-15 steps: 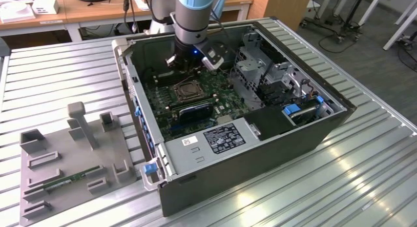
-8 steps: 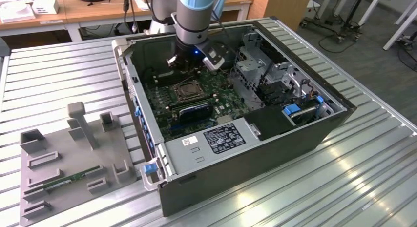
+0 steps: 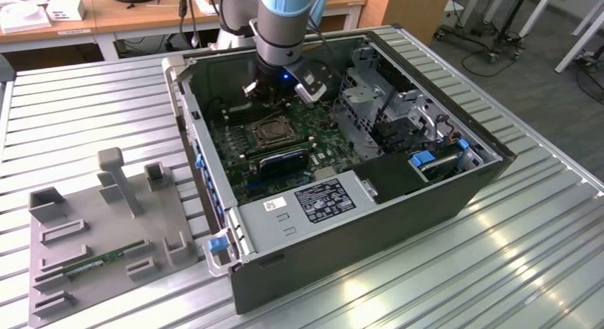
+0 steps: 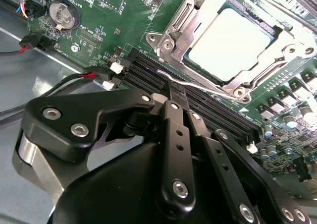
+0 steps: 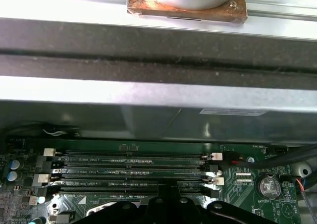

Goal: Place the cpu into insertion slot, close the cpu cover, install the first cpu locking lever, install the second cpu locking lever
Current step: 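Install the first cpu locking lever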

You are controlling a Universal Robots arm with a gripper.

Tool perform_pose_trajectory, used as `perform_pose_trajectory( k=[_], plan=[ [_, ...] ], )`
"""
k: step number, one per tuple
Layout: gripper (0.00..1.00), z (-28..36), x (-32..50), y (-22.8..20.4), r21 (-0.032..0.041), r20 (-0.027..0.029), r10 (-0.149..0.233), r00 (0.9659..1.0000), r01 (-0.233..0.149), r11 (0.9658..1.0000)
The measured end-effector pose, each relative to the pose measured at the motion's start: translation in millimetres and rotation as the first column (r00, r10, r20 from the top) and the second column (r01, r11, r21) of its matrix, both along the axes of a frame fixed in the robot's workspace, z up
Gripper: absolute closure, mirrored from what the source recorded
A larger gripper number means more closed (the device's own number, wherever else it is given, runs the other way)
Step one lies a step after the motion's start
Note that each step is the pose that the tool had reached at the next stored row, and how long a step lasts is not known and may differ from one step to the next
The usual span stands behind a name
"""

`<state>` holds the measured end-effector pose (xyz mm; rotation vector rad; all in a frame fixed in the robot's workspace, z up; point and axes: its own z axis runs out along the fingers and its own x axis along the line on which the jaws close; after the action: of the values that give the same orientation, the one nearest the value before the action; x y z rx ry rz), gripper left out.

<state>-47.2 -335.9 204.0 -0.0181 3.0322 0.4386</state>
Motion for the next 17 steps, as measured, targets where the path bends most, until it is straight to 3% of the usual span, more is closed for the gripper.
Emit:
perform_pose_trajectory(
  k=[17],
  plan=[
    [0.89, -7.3, 0.6, -0.2, -0.0001, -0.0001, 0.000, 1.0000, 0.000, 1.0000]
  ],
)
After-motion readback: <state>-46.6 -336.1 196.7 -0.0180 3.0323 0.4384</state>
